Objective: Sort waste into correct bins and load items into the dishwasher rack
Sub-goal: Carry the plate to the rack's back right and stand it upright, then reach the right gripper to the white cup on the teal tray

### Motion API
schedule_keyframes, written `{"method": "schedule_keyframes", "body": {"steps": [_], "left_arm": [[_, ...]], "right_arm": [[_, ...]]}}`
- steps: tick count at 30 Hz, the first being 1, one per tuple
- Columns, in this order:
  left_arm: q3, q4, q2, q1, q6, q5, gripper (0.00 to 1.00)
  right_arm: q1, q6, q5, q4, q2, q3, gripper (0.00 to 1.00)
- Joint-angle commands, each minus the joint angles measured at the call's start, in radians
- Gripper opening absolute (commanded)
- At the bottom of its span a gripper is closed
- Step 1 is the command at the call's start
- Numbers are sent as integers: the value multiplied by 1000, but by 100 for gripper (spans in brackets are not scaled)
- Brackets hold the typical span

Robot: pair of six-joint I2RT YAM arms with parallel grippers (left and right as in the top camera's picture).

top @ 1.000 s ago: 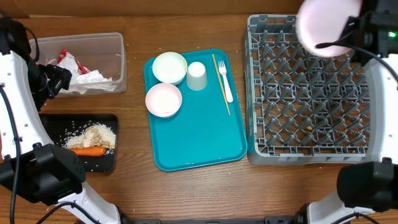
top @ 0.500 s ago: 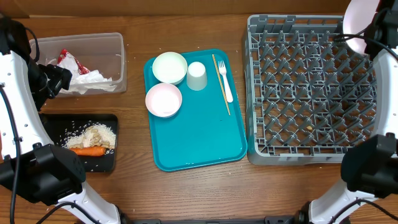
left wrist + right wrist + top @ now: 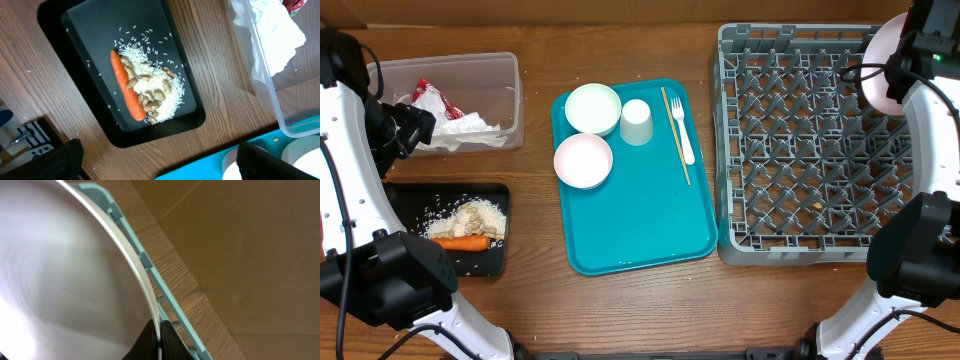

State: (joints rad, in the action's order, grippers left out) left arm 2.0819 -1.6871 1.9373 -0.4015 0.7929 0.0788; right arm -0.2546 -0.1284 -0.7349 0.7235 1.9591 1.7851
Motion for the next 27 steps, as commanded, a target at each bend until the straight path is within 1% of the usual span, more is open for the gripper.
{"method": "schedule_keyframes", "body": {"steps": [1, 4, 5, 6, 8, 9, 10, 11, 12, 16, 19, 20, 23, 24, 27], "left_arm": [[-1, -2, -28, -4, -4, -1, 100], [-1, -2, -28, -4, -3, -1, 100], [-1, -2, -28, -4, -4, -1, 100], [-1, -2, -28, -4, -4, -1, 100], [-1, -3, -28, -3, -4, -1, 100], [-1, -2, -28, -3, -3, -1, 100], [-1, -2, -28, -3, -4, -1, 100], [-1, -2, -28, -3, -4, -1, 100], [-1, -2, -28, -3, -4, -1, 100], [-1, -2, -28, -3, -4, -1, 100], [-1, -2, -28, -3, -4, -1, 100], [-1, -2, -28, -3, -4, -1, 100], [-1, -2, -28, -3, -4, -1, 100], [-1, -2, -28, -3, -4, -1, 100], [-1, -2, -28, -3, -4, -1, 100]], "right_arm": [[4, 0, 7, -13, 0, -37, 5], [5, 2, 42, -11, 0, -48, 7], [10, 1, 105, -2, -1, -47, 14], [16, 1, 131, 1, -1, -47, 25], [33, 1, 176, 4, -3, -47, 58], [43, 1, 191, 4, -6, -46, 69], [59, 2, 200, 4, -7, -42, 87], [74, 2, 200, 4, -9, -37, 96], [91, 2, 200, 3, -11, -31, 100], [167, 34, 229, 4, -23, 7, 100], [230, 61, 319, 23, -31, 43, 100], [277, 85, 432, 42, -34, 65, 100], [348, 103, 663, 59, -36, 73, 100], [389, 103, 822, 66, -34, 73, 100], [449, 103, 1031, 67, -33, 71, 100]]}}
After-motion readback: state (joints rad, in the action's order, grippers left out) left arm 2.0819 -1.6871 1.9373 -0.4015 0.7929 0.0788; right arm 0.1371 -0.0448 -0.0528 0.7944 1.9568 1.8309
